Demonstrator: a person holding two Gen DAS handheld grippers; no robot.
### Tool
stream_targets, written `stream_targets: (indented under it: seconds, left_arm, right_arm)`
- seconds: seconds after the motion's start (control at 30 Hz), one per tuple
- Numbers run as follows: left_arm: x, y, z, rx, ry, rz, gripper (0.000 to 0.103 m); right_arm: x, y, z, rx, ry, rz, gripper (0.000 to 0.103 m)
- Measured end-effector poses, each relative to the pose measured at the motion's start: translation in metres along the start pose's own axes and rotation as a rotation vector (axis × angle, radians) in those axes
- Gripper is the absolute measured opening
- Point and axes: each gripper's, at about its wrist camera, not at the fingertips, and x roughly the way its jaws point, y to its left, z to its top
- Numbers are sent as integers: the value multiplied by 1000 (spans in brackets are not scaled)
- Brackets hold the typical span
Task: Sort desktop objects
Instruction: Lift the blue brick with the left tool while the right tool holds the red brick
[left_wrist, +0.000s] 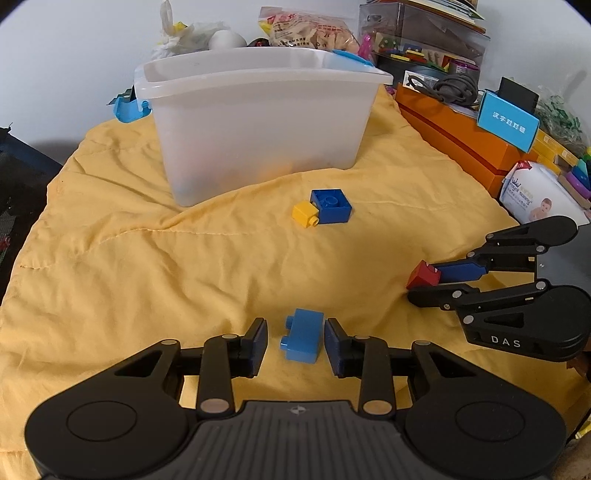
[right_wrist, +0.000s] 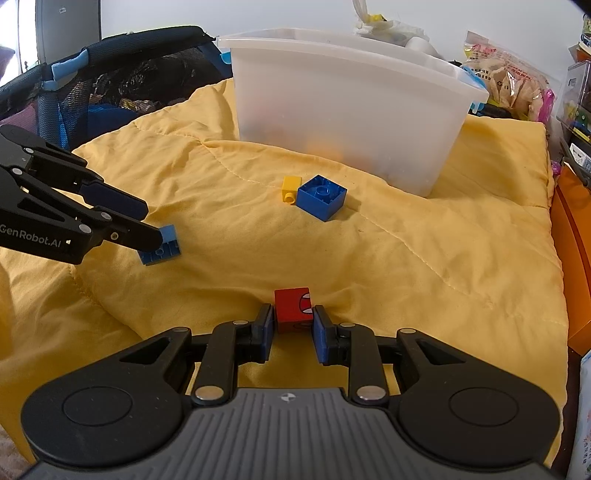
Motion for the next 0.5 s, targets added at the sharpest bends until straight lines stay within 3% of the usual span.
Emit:
stream_targets:
  seconds: [0.37, 0.4, 0.43, 0.5]
  left_arm:
    - [10, 3, -4, -35, 16, -36, 40]
    - [12, 3, -6, -39, 21, -47, 37]
    - [13, 2, -7, -35, 25, -47, 28]
    - [13, -1, -10, -13, 25, -43, 26]
  right_arm:
    - [-1, 1, 0, -1, -4, -5, 27]
    - [-1, 1, 0, 0, -2, -7, 27]
    - [0, 2, 1, 1, 0, -9, 27]
    - [1, 3, 2, -1, 3, -17, 28]
